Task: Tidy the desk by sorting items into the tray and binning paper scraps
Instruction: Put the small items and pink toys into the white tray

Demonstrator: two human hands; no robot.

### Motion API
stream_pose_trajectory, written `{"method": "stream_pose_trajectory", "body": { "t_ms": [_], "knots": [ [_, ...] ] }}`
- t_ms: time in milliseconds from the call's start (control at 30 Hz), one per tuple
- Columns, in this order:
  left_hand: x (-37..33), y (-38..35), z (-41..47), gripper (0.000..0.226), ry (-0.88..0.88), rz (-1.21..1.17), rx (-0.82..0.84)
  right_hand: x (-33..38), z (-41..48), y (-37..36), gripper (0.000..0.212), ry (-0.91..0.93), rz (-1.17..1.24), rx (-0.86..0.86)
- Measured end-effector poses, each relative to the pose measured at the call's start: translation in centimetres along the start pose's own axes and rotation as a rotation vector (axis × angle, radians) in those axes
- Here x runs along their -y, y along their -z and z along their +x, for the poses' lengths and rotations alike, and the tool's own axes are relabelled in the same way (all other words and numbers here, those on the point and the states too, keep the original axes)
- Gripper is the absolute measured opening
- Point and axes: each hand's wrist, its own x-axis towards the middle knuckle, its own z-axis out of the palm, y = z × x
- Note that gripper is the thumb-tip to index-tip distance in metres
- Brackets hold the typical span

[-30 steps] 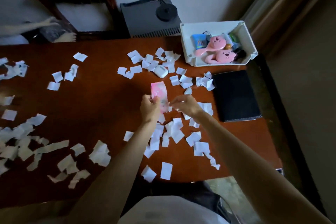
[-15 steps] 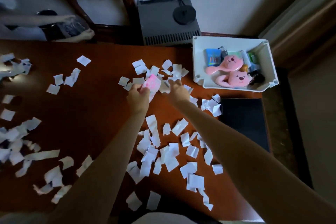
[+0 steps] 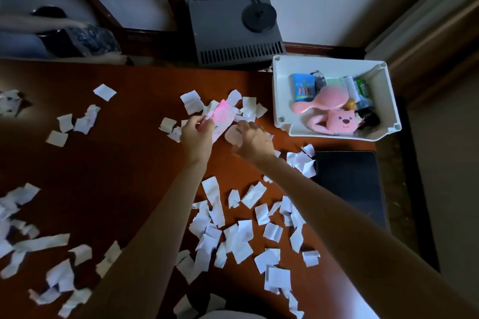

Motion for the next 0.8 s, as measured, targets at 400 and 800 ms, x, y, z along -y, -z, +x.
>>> {"method": "stream_pose_trajectory", "body": {
  "t_ms": [400, 800],
  "knots": [
    [-5.5, -3.1, 0.2, 0.028, -0.206, -0.030, 0.069, -6.8, 0.8, 10.2, 0.053, -0.054, 0.132, -0.385],
    [-7.2, -8.5, 5.6, 0.029, -0.137, 0.079, 0.114, -10.1, 9.3, 9.4, 0.039, 0.009, -0.157, -0.087]
  ]
}}
